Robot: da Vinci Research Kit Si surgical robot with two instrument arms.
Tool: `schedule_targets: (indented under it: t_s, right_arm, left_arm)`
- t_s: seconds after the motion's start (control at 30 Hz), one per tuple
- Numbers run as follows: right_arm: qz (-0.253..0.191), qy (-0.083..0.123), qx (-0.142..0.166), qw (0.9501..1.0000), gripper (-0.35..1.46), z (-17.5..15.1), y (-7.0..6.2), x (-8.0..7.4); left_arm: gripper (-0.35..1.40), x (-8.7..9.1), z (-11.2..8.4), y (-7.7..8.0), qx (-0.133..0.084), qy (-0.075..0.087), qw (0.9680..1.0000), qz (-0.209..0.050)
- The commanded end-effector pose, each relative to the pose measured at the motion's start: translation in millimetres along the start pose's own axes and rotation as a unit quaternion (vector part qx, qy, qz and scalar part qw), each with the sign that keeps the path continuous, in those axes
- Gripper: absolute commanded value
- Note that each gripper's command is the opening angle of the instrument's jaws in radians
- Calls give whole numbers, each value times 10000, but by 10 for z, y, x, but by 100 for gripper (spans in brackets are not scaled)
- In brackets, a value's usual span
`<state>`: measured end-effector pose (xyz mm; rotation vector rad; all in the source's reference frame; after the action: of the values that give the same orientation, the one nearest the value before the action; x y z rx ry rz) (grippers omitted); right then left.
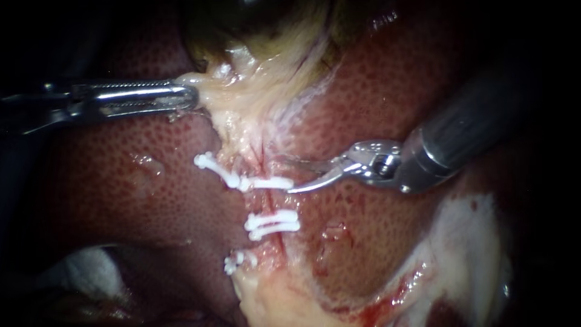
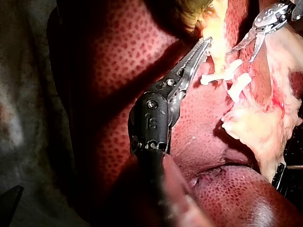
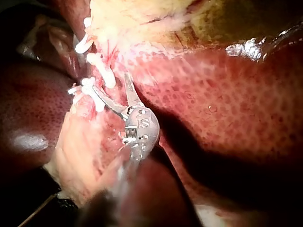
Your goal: Go to the cutting position right tube
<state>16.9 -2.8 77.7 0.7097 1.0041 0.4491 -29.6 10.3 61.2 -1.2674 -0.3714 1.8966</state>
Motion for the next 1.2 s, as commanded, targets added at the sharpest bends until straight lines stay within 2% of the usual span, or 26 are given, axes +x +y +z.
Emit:
schedule_targets:
  t_s: [0.03,0.3,0.63,1.0,1.2]
  right_arm:
    - [-9,-25,9,10000,143,-1,-1,-3]
    - [-69,-172,197,9996,143,2,-11,-18]
    - [-129,-290,531,9981,143,45,-24,-42]
    - [-100,-298,506,9982,142,60,-16,-37]
    - [-41,-176,593,9981,142,67,-18,-33]
  left_arm:
    - [-35,0,0,0,-4,1,10000,0]
    - [-35,1,0,0,-7,0,10000,-1]
    - [-35,1,-1,0,-7,-1,10000,-3]
    - [-35,2,-1,1,-3,0,10000,-4]
    - [-35,2,-1,1,-2,0,10000,-4]
